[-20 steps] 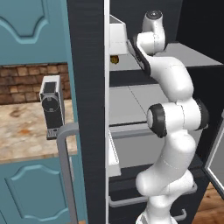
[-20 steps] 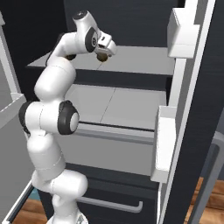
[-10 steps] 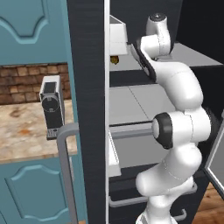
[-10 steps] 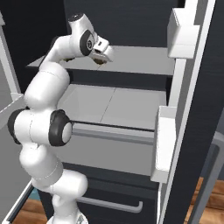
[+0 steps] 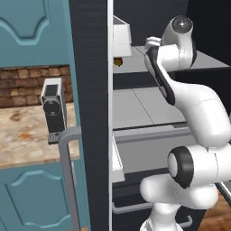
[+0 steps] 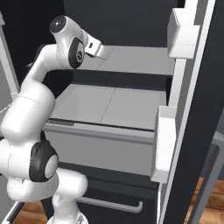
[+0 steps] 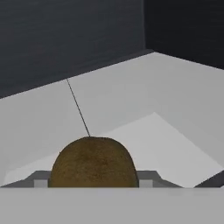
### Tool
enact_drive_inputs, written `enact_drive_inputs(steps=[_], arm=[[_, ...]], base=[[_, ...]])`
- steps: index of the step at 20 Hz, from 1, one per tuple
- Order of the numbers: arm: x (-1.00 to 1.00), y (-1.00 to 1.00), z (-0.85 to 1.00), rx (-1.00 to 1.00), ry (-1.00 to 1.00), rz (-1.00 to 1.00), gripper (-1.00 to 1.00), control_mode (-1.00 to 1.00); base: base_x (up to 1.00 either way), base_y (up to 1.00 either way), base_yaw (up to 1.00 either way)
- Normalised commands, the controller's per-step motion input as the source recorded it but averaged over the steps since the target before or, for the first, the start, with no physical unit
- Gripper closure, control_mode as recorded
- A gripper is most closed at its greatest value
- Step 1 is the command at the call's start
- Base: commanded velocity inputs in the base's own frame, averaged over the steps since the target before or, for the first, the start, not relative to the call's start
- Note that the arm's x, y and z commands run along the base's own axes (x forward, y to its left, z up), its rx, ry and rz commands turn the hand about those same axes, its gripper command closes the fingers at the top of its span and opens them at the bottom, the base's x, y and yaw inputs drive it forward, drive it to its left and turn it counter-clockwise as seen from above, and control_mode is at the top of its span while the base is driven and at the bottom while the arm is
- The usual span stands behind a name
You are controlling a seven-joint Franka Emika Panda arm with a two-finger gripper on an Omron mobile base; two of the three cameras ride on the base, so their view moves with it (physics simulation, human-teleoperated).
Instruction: Open the fridge, remove the kiwi, sweet potato, and fish, and place them on any counter.
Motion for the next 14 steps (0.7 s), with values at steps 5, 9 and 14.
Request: enact_drive_inputs(steps=[5,9,14], arm=[[-1.00,0.00,-0.04,0.00,0.09,0.08,1.00,-1.00],[-0.99,0.00,-0.26,0.00,0.15,0.09,1.00,-1.00],[0.00,0.00,0.00,0.00,0.00,0.00,1.00,1.00]], base=[[0.00,0.00,0.00],[0.00,0.00,0.00],[-1.00,-0.10,0.09]])
